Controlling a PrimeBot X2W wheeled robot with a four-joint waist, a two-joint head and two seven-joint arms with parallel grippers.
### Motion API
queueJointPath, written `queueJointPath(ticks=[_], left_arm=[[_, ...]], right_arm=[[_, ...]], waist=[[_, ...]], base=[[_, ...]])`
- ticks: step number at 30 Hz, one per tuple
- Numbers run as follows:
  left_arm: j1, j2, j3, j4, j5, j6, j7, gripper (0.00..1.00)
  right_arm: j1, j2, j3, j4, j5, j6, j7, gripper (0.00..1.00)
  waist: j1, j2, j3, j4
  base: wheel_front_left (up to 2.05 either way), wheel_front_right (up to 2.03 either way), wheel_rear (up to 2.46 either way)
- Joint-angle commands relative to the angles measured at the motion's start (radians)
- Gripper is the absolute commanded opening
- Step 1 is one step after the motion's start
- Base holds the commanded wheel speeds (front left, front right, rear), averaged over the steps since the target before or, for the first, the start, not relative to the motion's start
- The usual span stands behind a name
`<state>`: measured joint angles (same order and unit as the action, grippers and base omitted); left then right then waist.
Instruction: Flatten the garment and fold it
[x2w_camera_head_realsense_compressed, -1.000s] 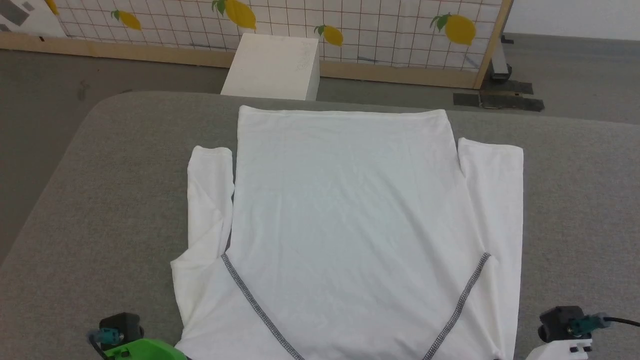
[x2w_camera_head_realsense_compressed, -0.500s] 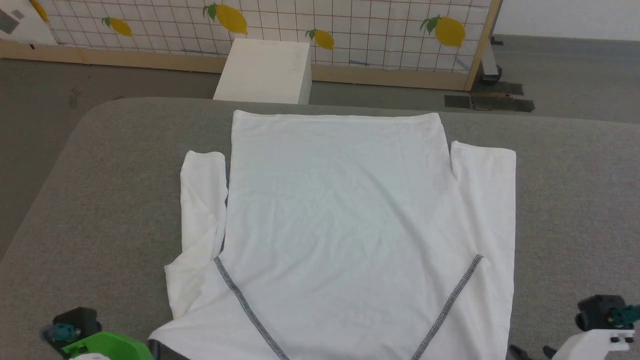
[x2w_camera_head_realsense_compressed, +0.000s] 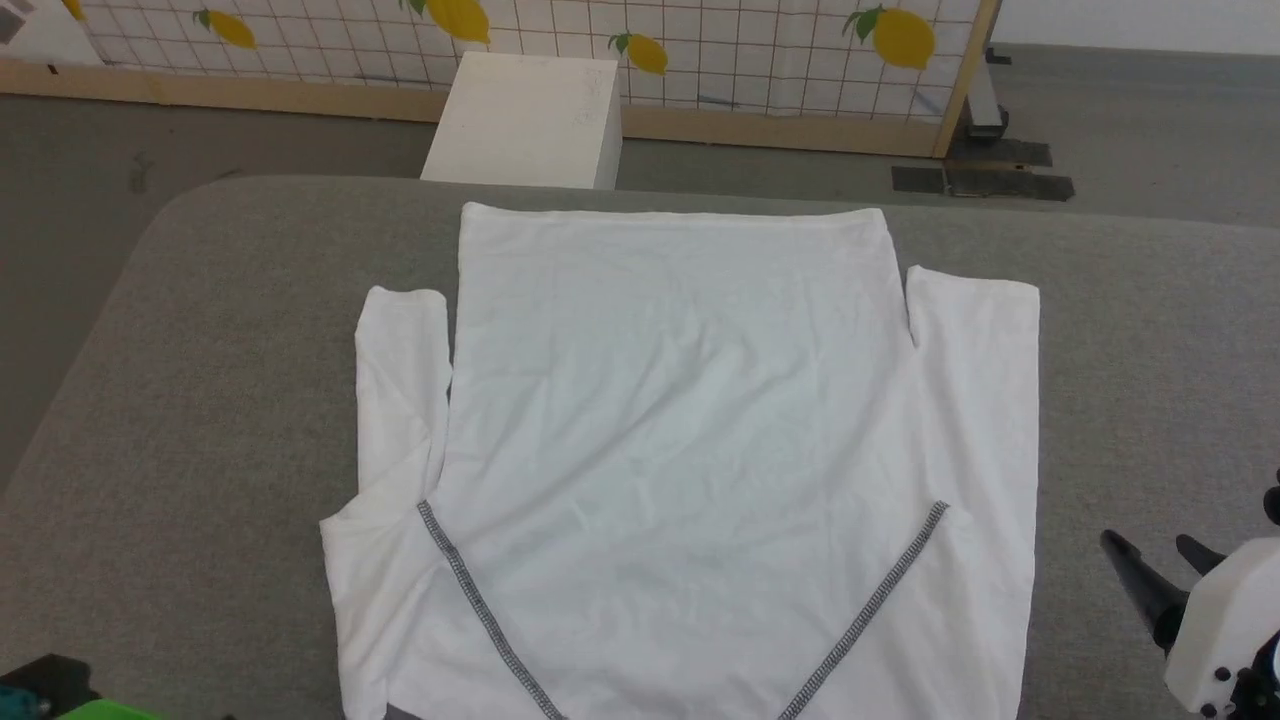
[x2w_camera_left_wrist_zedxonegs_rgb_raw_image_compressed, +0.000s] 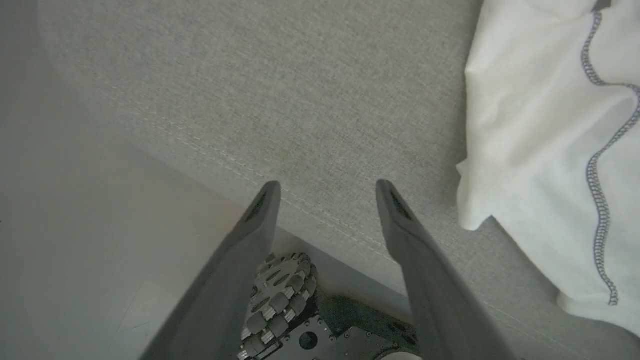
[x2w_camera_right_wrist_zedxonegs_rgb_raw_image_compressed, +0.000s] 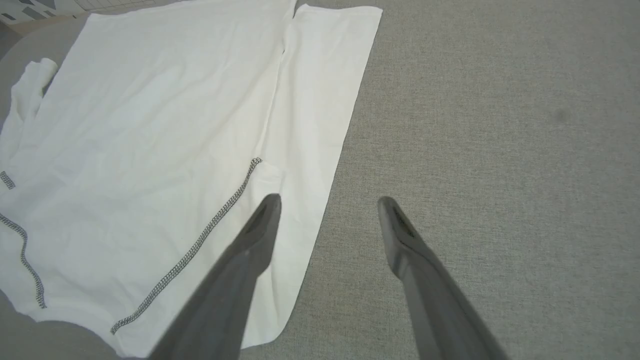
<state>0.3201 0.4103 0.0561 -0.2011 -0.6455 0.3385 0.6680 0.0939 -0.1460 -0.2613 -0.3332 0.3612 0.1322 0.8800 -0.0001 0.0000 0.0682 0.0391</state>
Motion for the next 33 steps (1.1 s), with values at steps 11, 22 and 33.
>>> queueJointPath(ticks=[11,22,33], left_arm=[[-0.233,-0.025,0.058,-0.097,0.15,-0.134,-0.628,1.0],[-0.433,-0.056,-0.048,0.068,0.284,-0.233,-0.915,1.0],[-0.506,-0.15,-0.036,0.055,0.378,-0.257,-0.929,1.0]], right_arm=[[-0.183,-0.002,-0.061,0.077,-0.079,-0.002,-0.131,1.0],[-0.64,-0.018,0.015,0.433,-0.227,-0.002,-0.172,1.0],[-0.927,-0.018,-0.098,0.756,-0.49,-0.002,-0.116,1.0]], waist=[[0.0001,0.0,0.082,0.027],[0.0001,0.0,0.234,-0.007],[0.0001,0.0,0.397,0.039]], base=[[0.0,0.0,0.0],[0.0,0.0,0.0],[0.0,0.0,0.0]])
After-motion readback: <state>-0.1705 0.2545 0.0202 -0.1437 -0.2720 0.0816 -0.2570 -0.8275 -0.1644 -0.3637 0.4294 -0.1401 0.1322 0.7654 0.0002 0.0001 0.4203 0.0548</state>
